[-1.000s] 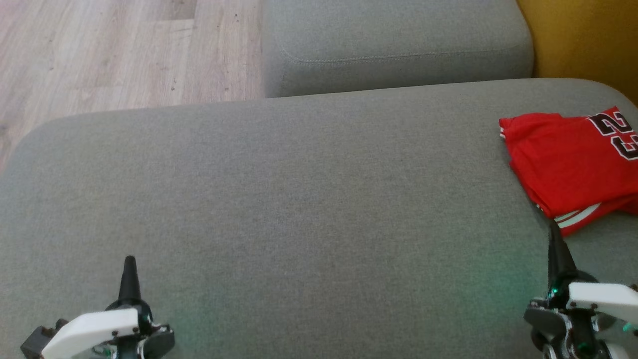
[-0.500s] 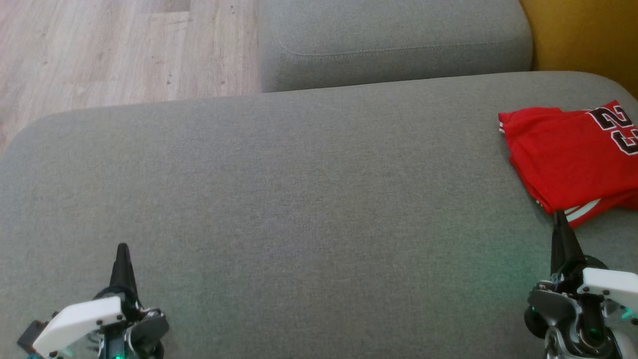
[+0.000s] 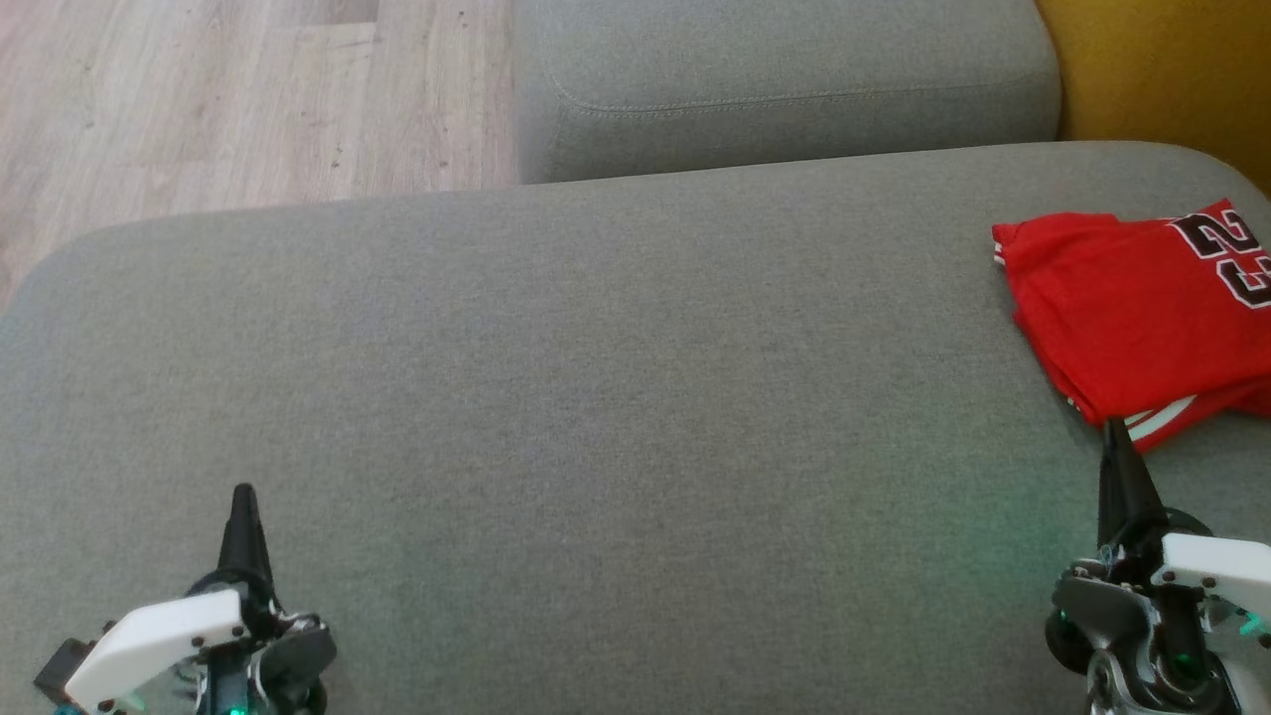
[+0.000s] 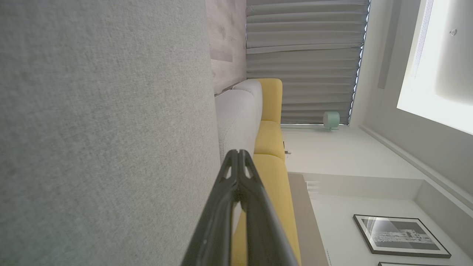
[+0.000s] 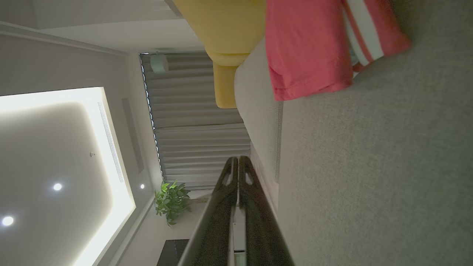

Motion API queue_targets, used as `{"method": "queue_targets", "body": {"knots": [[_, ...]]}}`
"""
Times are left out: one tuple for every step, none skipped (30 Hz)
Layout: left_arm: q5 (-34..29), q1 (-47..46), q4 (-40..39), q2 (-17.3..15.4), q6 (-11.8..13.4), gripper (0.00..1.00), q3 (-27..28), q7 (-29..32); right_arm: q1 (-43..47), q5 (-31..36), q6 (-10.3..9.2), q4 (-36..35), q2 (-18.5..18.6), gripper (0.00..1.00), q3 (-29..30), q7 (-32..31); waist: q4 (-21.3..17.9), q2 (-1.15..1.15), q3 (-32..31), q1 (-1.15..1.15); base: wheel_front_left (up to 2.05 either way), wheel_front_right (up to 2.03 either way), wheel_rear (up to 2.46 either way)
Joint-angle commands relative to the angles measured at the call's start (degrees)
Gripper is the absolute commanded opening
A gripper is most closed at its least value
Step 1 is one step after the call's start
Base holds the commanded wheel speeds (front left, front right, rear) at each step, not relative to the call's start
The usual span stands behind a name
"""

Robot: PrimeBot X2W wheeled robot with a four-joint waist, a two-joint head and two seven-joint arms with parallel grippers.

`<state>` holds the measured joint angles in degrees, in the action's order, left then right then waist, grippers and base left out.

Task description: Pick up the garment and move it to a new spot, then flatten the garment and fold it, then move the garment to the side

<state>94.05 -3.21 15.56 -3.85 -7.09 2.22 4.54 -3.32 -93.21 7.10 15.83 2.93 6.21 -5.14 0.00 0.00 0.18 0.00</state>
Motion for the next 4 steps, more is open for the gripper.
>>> {"method": "queue_targets", "body": {"knots": [[-0.3, -2.8, -1.6, -0.4, -0.4, 0.0, 2.4, 0.4, -2.7, -0.1, 0.39, -1.9, 0.9, 0.0, -1.0, -0.3, 0.0, 0.0, 0.0, 0.0, 0.0, 0.0, 0.0], [-0.3, -2.8, -1.6, -0.4, -0.4, 0.0, 2.4, 0.4, -2.7, -0.1, 0.39, -1.9, 0.9, 0.0, -1.0, -0.3, 0.0, 0.0, 0.0, 0.0, 0.0, 0.0, 0.0], [-0.3, -2.8, -1.6, -0.4, -0.4, 0.0, 2.4, 0.4, -2.7, 0.0, 0.39, -1.9, 0.9, 0.0, -1.0, -0.3, 0.0, 0.0, 0.0, 0.0, 0.0, 0.0, 0.0], [-0.3, -2.8, -1.6, -0.4, -0.4, 0.0, 2.4, 0.4, -2.7, 0.0, 0.39, -1.9, 0.9, 0.0, -1.0, -0.3, 0.0, 0.0, 0.0, 0.0, 0.0, 0.0, 0.0]]}}
